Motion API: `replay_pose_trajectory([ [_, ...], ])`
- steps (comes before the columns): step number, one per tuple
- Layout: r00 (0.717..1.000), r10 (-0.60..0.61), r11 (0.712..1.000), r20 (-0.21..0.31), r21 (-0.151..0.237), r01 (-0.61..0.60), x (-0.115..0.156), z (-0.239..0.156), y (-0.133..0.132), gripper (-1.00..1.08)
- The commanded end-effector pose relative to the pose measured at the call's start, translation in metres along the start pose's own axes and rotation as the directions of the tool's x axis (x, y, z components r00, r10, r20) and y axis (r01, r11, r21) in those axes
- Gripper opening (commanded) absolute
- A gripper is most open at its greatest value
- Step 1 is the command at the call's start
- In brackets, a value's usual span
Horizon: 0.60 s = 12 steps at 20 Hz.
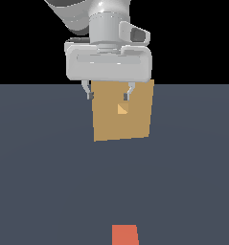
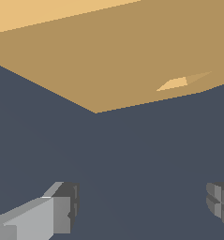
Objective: Insert the peg into the horizontal hole in a box.
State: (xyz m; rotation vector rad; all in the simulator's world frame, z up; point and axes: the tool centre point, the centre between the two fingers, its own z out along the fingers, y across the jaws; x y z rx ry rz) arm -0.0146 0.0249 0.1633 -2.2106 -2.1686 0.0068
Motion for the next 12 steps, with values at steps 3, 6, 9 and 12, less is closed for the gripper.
replay_pose_trajectory([
  [3, 1.0, 0.0, 1.0, 0.0, 0.0, 0.0, -0.002, 0.0, 0.0, 1.0],
  [6, 1.0, 0.0, 1.0, 0.001, -0.001, 0.0, -0.01, 0.002, 0.0, 1.0],
  [9, 1.0, 0.0, 1.0, 0.002, -0.002, 0.0, -0.025, 0.006, 0.001, 1.0],
  [12, 1.0, 0.0, 1.0, 0.004, -0.004, 0.0, -0.047, 0.011, 0.002, 1.0],
])
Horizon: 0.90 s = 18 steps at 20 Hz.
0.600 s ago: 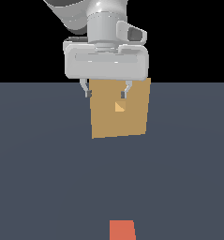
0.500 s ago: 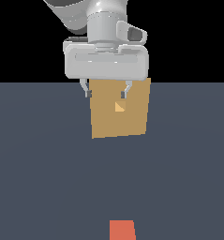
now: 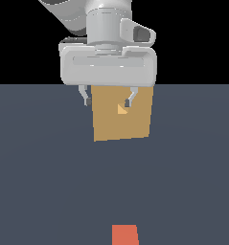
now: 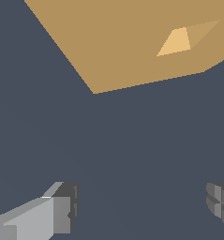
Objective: Insert the peg into the horizontal hole in a box.
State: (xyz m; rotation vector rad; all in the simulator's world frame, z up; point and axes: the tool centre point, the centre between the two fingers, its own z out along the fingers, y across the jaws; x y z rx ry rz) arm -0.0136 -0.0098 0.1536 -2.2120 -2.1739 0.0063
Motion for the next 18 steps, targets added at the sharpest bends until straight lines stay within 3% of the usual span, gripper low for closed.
replay_pose_trajectory([
  [1, 1.0, 0.001, 1.0, 0.002, -0.001, -0.001, -0.021, 0.005, 0.001, 1.0],
  [18, 1.0, 0.0, 1.0, 0.019, -0.02, 0.0, -0.225, 0.054, 0.016, 1.0],
])
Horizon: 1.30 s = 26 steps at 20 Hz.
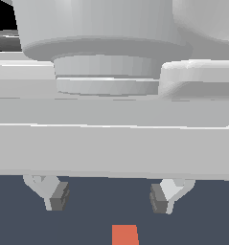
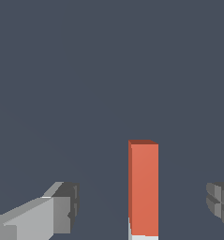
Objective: Insert the peg into the horizontal hole in a box.
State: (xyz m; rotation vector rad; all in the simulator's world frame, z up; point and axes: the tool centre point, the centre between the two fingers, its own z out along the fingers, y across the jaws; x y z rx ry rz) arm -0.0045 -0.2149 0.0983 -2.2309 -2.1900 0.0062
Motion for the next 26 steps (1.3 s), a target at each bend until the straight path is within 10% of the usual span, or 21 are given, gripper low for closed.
replay_pose_trajectory([
  [1, 1.0, -0.001, 1.0, 0.002, -0.003, 0.001, -0.031, 0.008, 0.003, 1.0],
  [12, 1.0, -0.001, 1.0, 0.007, -0.012, 0.001, -0.115, 0.028, 0.013, 1.0],
  [26, 1.0, 0.0, 1.0, 0.008, -0.013, 0.0, -0.133, 0.036, 0.016, 1.0],
])
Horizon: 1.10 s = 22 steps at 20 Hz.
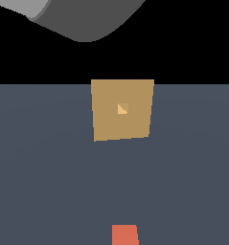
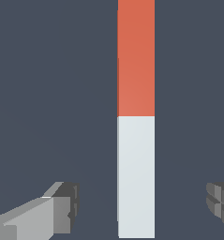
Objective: Insert the peg into the horizontal hole in a box.
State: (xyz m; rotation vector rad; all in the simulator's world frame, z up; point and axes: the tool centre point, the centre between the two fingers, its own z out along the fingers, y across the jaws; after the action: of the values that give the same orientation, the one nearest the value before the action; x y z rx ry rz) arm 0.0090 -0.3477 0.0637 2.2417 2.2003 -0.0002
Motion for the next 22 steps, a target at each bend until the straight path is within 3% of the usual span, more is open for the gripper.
replay_pose_trajectory([
  [1, 1.0, 0.0, 1.0, 0.0, 0.001, 0.0, 0.0, 0.005, 0.0, 1.0],
  [9, 1.0, 0.0, 1.0, -0.001, 0.0, 0.0, 0.0, 0.043, 0.0, 1.0],
  [15, 1.0, 0.0, 1.0, -0.001, 0.0, 0.0, -0.001, 0.049, 0.001, 1.0],
  [16, 1.0, 0.0, 1.0, -0.001, 0.0, 0.0, -0.001, 0.049, 0.001, -1.0],
  [22, 1.0, 0.0, 1.0, -0.001, 0.0, 0.0, -0.001, 0.049, 0.001, -1.0],
])
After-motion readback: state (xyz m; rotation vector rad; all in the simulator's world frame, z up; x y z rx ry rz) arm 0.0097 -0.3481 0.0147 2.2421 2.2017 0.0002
